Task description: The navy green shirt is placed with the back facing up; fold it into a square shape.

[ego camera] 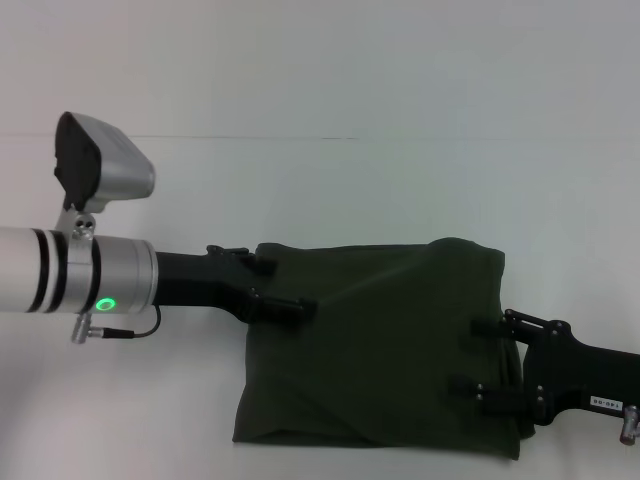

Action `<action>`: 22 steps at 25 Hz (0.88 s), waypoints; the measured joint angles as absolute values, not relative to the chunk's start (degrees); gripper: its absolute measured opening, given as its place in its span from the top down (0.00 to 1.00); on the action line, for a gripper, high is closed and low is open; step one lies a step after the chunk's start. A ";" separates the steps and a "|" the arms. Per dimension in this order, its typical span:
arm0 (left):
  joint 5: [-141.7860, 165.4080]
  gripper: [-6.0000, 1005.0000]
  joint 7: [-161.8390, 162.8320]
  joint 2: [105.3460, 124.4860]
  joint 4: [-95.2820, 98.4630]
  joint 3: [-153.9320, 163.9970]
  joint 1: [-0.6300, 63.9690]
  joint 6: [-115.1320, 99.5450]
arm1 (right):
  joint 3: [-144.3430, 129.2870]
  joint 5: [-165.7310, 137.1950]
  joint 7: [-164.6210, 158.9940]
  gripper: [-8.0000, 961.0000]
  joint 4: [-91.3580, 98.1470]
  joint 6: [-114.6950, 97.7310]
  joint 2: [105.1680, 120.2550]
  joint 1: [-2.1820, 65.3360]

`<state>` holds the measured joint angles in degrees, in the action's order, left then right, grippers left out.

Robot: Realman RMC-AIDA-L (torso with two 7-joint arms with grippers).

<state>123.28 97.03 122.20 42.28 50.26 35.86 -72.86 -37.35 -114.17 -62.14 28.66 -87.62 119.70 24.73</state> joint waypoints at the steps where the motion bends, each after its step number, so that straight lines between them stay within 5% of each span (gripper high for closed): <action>1: 123.28 0.07 97.04 122.32 42.00 51.06 35.86 -71.97 | -37.34 -114.17 -62.14 0.06 28.68 -87.63 119.70 24.73; 22: 123.30 0.07 96.84 123.54 40.86 53.24 35.50 -63.39 | -37.26 -114.07 -62.13 0.06 29.19 -88.22 119.62 24.95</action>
<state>123.30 96.84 123.54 40.86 53.24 35.50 -63.39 -37.26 -114.07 -62.13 29.19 -88.22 119.62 24.95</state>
